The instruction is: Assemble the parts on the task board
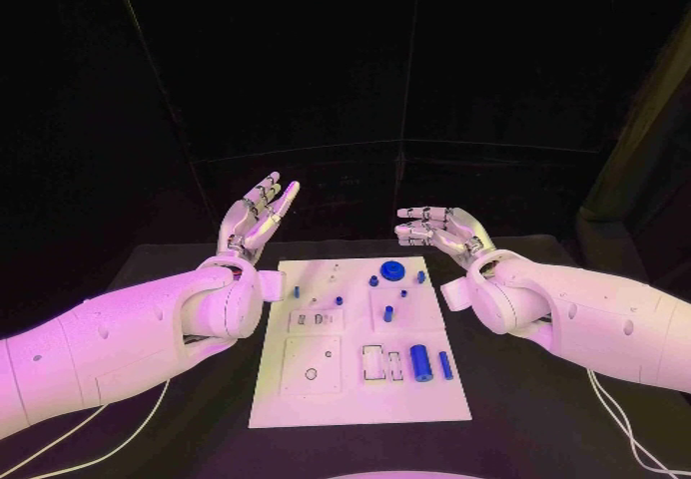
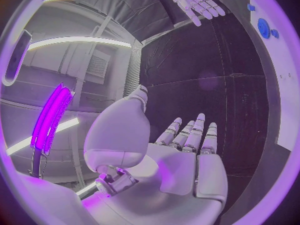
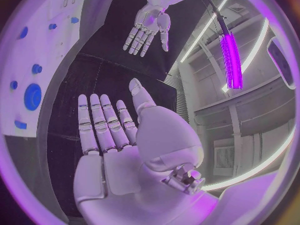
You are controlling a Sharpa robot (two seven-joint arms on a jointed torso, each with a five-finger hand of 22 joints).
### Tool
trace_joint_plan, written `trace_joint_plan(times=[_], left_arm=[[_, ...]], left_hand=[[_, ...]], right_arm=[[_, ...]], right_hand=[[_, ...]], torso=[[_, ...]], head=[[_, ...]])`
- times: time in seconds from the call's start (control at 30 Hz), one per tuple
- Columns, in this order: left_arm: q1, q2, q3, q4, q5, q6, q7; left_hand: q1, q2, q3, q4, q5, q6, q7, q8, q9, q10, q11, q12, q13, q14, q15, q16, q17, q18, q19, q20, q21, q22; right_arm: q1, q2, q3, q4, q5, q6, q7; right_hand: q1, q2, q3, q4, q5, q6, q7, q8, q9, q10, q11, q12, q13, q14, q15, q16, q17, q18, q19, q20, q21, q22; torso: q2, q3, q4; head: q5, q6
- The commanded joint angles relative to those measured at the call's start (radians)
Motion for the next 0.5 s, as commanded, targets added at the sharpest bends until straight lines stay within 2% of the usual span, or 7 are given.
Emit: trace_joint_plan(times=[0.03, 0.1, 0.17, 0.2, 0.23, 0.3, 0.5], left_arm=[[0.002, -0.008, 0.001, 0.008, 0.002, 0.053, 0.020], [0.002, -0.014, 0.001, 0.013, 0.001, 0.072, 0.020], [0.002, -0.024, 0.001, 0.024, -0.007, 0.090, 0.019], [0.002, -0.027, 0.001, 0.028, -0.011, 0.096, 0.018], [0.002, -0.033, 0.001, 0.034, -0.018, 0.105, 0.016], [0.002, -0.046, 0.001, 0.049, -0.038, 0.123, 0.007], [0.002, -0.078, 0.000, 0.095, -0.088, 0.174, -0.025]], left_hand=[[0.029, 0.015, 0.002, -0.011, 0.005, 0.079, 0.127, 0.020, 0.010, 0.091, 0.024, 0.022, 0.011, 0.109, 0.017, 0.037, 0.018, -0.008, 0.046, 0.005, 0.020, 0.012], [0.048, 0.031, 0.005, -0.021, 0.003, 0.173, 0.139, 0.043, 0.022, 0.237, 0.051, 0.057, 0.028, 0.265, 0.031, 0.090, 0.042, -0.025, 0.131, 0.003, 0.058, 0.033], [0.074, 0.051, 0.008, -0.043, 0.003, 0.352, 0.144, 0.091, 0.045, 0.531, 0.032, 0.140, 0.062, 0.413, 0.013, 0.149, 0.063, -0.007, 0.333, 0.002, 0.147, 0.078], [0.085, 0.054, 0.007, -0.055, 0.000, 0.416, 0.142, 0.107, 0.051, 0.595, 0.024, 0.156, 0.066, 0.450, 0.005, 0.159, 0.066, 0.002, 0.412, 0.004, 0.180, 0.093], [0.098, 0.055, 0.005, -0.070, 0.006, 0.482, 0.135, 0.122, 0.057, 0.637, 0.014, 0.166, 0.065, 0.495, -0.007, 0.172, 0.069, 0.015, 0.521, 0.000, 0.223, 0.112], [0.119, 0.064, 0.005, -0.096, 0.002, 0.581, 0.121, 0.141, 0.062, 0.709, -0.004, 0.179, 0.062, 0.576, -0.031, 0.190, 0.073, 0.029, 0.596, -0.003, 0.247, 0.116], [0.163, 0.075, 0.008, -0.159, 0.004, 0.682, 0.088, 0.147, 0.053, 0.839, -0.042, 0.181, 0.051, 0.707, -0.070, 0.197, 0.081, 0.032, 0.713, -0.037, 0.262, 0.106]], right_arm=[[0.007, -0.005, 0.001, -0.014, -0.165, -0.012, 0.003], [0.010, -0.008, 0.002, -0.021, -0.219, -0.005, -0.009], [0.020, -0.009, 0.002, -0.033, -0.312, 0.007, -0.034], [0.024, -0.009, 0.002, -0.038, -0.351, 0.013, -0.046], [0.029, -0.008, 0.002, -0.044, -0.404, 0.019, -0.061], [0.040, -0.003, 0.003, -0.061, -0.531, 0.042, -0.106], [0.071, 0.024, 0.004, -0.106, -0.861, 0.093, -0.220]], right_hand=[[0.025, 0.000, 0.007, -0.019, -0.008, 0.116, 0.065, 0.019, 0.005, 0.068, -0.018, 0.008, -0.004, 0.092, -0.023, 0.014, 0.000, 0.027, 0.063, -0.005, 0.026, 0.004], [0.044, -0.006, 0.012, -0.022, -0.012, 0.153, 0.056, 0.020, 0.002, 0.102, -0.029, 0.007, -0.005, 0.142, -0.037, 0.020, 0.000, 0.030, 0.099, -0.014, 0.040, 0.005], [0.069, -0.011, 0.020, -0.023, -0.014, 0.196, 0.045, 0.021, -0.001, 0.153, -0.046, 0.004, -0.007, 0.217, -0.060, 0.030, 0.003, 0.028, 0.156, -0.035, 0.065, 0.010], [0.077, -0.012, 0.023, -0.024, -0.016, 0.210, 0.040, 0.020, -0.003, 0.171, -0.052, 0.002, -0.007, 0.246, -0.070, 0.034, 0.005, 0.031, 0.176, -0.044, 0.074, 0.012], [0.083, -0.013, 0.025, -0.025, -0.019, 0.225, 0.035, 0.019, -0.004, 0.188, -0.058, -0.002, -0.007, 0.275, -0.079, 0.037, 0.006, 0.030, 0.199, -0.055, 0.085, 0.015], [0.095, -0.015, 0.028, -0.026, -0.023, 0.258, 0.023, 0.014, -0.008, 0.231, -0.070, -0.013, -0.008, 0.332, -0.100, 0.036, 0.006, 0.028, 0.246, -0.078, 0.112, 0.024], [0.111, -0.034, 0.024, -0.025, -0.025, 0.319, 0.002, -0.009, -0.010, 0.320, -0.101, -0.048, -0.007, 0.484, -0.146, 0.046, 0.021, 0.028, 0.352, -0.132, 0.212, 0.067]], torso=[[0.011, 0.0006, 0.0014], [0.016, 0.0007, 0.0044], [0.024, 0.0017, 0.0088], [0.029, 0.0017, 0.0108], [0.032, 0.0018, 0.0121], [0.042, 0.0006, 0.0169], [0.071, -0.0030, 0.0292]], head=[[0.000, 0.002], [-0.001, 0.004], [-0.005, 0.006], [-0.006, 0.007], [-0.007, 0.009], [-0.010, 0.010], [-0.025, 0.022]])
